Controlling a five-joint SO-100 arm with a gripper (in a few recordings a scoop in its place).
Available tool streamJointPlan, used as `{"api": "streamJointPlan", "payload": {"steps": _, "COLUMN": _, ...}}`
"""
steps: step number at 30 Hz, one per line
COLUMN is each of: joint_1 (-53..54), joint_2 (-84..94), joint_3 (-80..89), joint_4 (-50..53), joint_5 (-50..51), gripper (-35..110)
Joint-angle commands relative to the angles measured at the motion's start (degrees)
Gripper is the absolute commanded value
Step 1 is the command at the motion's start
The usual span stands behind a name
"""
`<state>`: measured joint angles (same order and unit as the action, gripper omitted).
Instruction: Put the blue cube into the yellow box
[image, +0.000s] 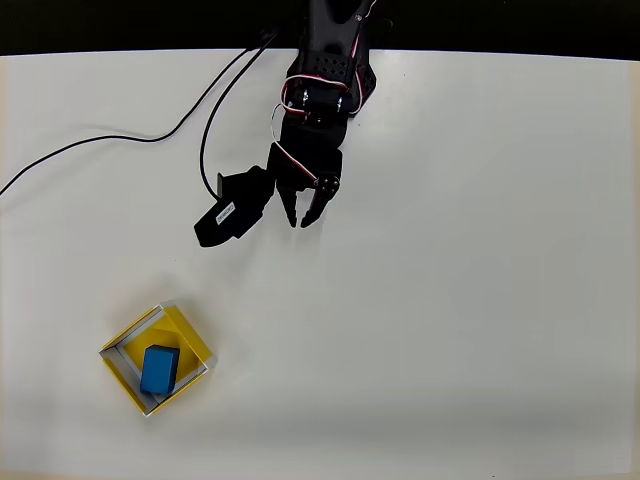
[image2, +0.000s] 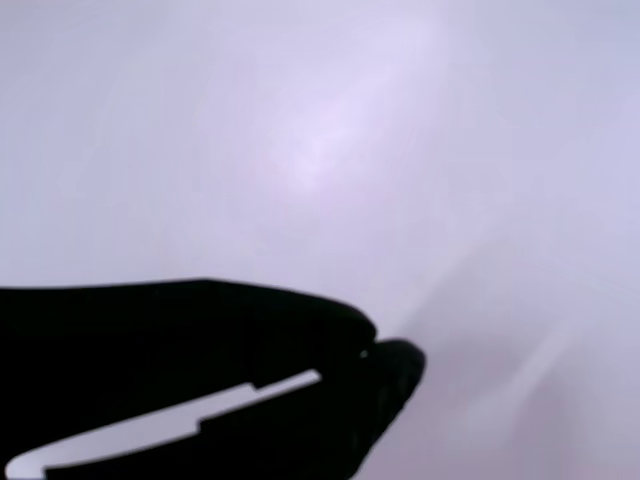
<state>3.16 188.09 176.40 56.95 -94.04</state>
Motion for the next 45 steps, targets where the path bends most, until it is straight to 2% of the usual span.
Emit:
{"api": "streamJointPlan", "payload": {"steps": 1, "joint_1": 0.18, "joint_2": 3.34, "joint_3": 1.32, "joint_4": 3.87, "joint_5": -0.35, "gripper": 0}}
{"api": "streamJointPlan", "payload": {"steps": 12, "joint_1": -1.49, "joint_2": 3.52, "joint_3": 3.78, "joint_4": 20.92, "joint_5": 2.20, "gripper": 0}}
{"api": "streamJointPlan", "payload": {"steps": 45, "joint_1": -2.81, "joint_2": 3.34, "joint_3": 3.78, "joint_4": 20.83, "joint_5": 1.49, "gripper": 1}}
